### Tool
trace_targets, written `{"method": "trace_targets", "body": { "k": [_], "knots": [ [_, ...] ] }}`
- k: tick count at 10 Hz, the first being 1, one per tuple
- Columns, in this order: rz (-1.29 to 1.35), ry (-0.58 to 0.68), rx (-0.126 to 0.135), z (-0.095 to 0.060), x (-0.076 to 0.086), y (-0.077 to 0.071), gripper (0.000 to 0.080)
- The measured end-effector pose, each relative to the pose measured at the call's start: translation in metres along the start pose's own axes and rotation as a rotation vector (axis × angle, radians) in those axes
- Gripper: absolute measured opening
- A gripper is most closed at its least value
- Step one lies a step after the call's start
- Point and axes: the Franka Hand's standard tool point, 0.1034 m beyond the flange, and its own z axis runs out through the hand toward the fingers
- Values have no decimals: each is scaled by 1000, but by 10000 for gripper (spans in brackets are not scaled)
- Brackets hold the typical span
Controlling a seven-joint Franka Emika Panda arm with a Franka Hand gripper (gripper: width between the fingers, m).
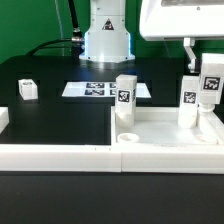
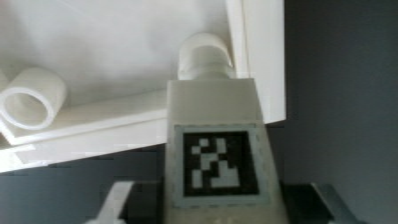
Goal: Assemble square table
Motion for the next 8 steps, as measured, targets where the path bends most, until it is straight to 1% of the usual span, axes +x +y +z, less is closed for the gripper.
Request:
{"method": "trace_targets", "body": {
  "k": [1, 2, 4, 5, 6, 7, 8],
  "knots": [
    [-4, 25, 7, -1, 3, -2, 290],
    [-7, 83, 25, -3, 7, -4, 290],
    [18, 168, 51, -8, 17, -3, 290],
    [11, 186, 58, -5, 14, -9, 290],
    [-6, 180, 51, -1, 8, -14, 290],
    [-13, 180, 44, 1, 8, -11, 290],
    [-12, 178, 42, 2, 7, -11, 290]
  ]
}}
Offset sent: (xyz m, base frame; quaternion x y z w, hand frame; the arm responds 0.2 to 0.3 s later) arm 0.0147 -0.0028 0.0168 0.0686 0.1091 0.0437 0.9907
